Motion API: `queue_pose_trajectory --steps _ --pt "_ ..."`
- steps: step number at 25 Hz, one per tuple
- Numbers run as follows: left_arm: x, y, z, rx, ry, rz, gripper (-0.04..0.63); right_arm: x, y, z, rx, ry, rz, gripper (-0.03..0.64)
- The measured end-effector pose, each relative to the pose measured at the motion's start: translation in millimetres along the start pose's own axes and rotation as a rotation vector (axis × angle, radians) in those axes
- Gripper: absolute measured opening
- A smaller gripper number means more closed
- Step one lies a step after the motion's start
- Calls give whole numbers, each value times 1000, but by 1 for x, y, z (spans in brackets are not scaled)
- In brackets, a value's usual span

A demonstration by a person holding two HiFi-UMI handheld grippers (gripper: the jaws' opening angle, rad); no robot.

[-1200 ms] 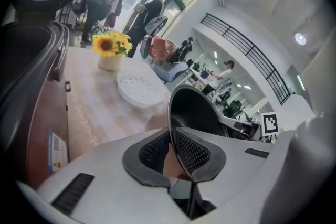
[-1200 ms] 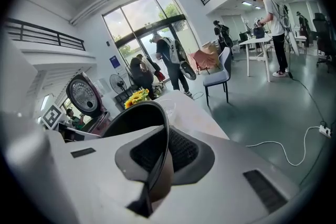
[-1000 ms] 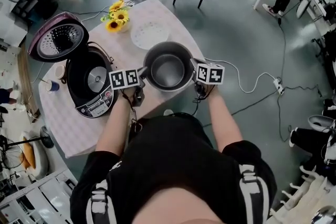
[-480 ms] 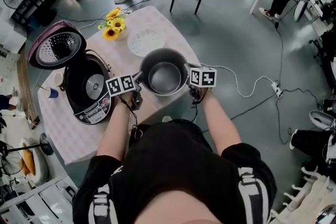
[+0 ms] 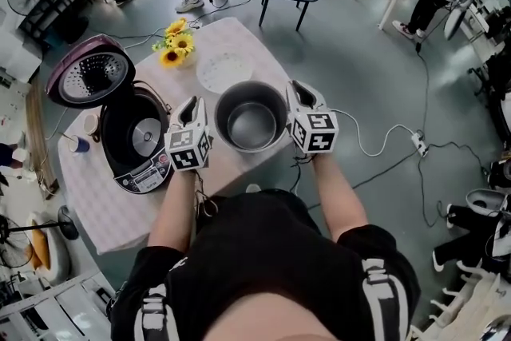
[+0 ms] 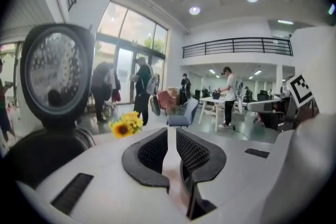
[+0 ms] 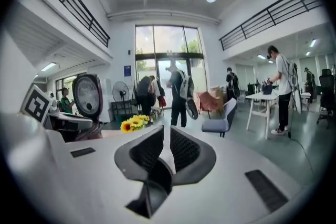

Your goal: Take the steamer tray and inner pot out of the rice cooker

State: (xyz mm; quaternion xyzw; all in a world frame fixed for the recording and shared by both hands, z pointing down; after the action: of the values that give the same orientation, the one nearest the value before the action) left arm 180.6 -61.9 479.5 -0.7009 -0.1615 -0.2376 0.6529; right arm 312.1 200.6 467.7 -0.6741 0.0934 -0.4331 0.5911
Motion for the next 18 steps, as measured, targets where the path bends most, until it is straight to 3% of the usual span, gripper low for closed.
queue_pose_trajectory --steps 3,7,12,18 --pt "-43 31 6 83 49 126 46 -30 38 -18 -7 27 151 34" --pt "-96 55 10 105 83 229 5 -60 73 -46 -28 68 283 0" --pt "-137 55 -11 51 75 249 3 -72 95 -96 -101 97 350 0" --pt "-186 41 -46 17 165 243 3 -70 102 -167 -167 200 368 0"
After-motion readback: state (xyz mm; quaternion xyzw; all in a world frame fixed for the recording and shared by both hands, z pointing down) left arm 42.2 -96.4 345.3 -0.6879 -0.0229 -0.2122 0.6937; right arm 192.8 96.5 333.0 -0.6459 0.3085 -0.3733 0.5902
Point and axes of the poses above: the fingertips, and each gripper's own axes: x forward along the fingers, z to its right, y out of its top, the point moved 7 cm from there along -x, backward along the fingers, and after that the axes turned 15 degrees about -z, right-handed, at the moved point
